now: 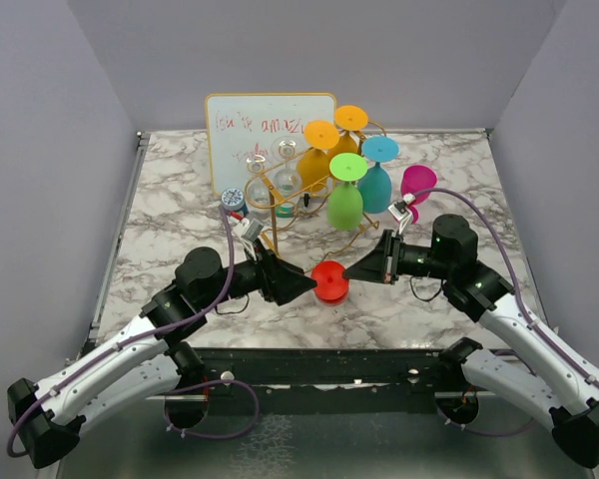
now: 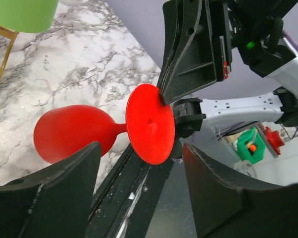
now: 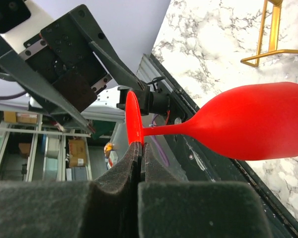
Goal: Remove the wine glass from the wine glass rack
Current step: Place the wine glass at the center of the board.
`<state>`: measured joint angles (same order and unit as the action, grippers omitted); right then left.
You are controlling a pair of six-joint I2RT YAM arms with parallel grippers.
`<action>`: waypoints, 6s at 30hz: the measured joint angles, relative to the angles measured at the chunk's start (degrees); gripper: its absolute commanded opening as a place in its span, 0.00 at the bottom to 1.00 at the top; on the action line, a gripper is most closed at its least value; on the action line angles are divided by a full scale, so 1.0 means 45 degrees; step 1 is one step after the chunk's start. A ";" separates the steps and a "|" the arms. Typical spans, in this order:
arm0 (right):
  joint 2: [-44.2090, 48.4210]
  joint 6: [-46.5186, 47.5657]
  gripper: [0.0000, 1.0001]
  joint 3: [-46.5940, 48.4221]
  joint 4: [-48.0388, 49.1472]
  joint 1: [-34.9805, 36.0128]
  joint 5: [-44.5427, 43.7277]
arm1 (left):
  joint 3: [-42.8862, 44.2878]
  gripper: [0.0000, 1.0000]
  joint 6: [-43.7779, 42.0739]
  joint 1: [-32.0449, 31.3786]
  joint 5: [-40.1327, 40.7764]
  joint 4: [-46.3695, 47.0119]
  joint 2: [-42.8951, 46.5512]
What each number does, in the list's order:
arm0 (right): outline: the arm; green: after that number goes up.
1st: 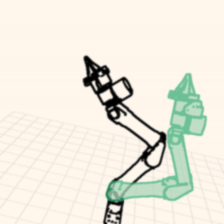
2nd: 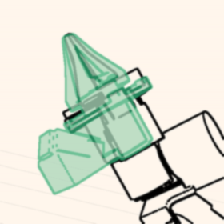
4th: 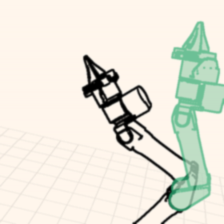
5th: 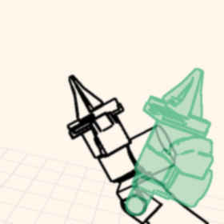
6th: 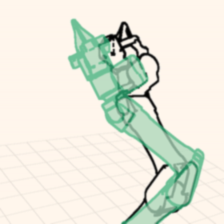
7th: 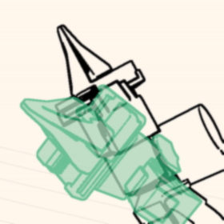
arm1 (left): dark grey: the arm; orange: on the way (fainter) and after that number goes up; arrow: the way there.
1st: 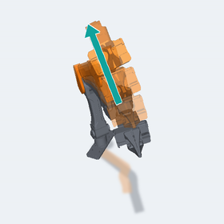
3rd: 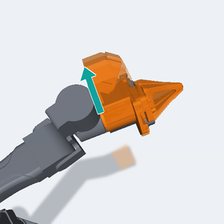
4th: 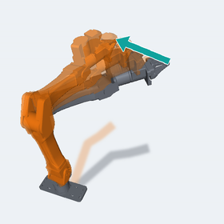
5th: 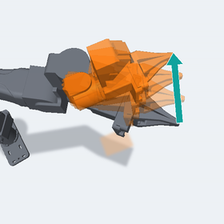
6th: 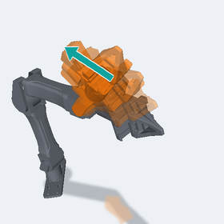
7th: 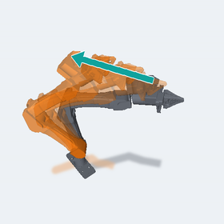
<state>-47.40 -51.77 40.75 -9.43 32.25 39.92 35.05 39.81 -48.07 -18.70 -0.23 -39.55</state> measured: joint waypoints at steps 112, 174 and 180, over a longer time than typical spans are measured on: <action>0.0141 -0.0141 0.83 -0.2263 0.1292 -0.2424 0.2254 | -0.0933 0.00 -0.3750 0.0073 -0.7014 0.0578 0.0874; -0.0738 -1.0297 0.21 -0.3847 1.5810 -0.3351 0.7431 | -0.1559 0.00 -0.5445 -0.0015 -0.9602 0.4129 0.1088; -0.0049 -1.0346 0.24 -0.3847 1.5514 -0.3361 0.7456 | -0.1501 0.00 -0.5727 -0.0097 -0.9661 0.4318 0.0461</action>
<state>-47.62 -98.32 23.44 60.38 17.12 73.47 28.29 14.04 -48.51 -62.17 19.20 -37.47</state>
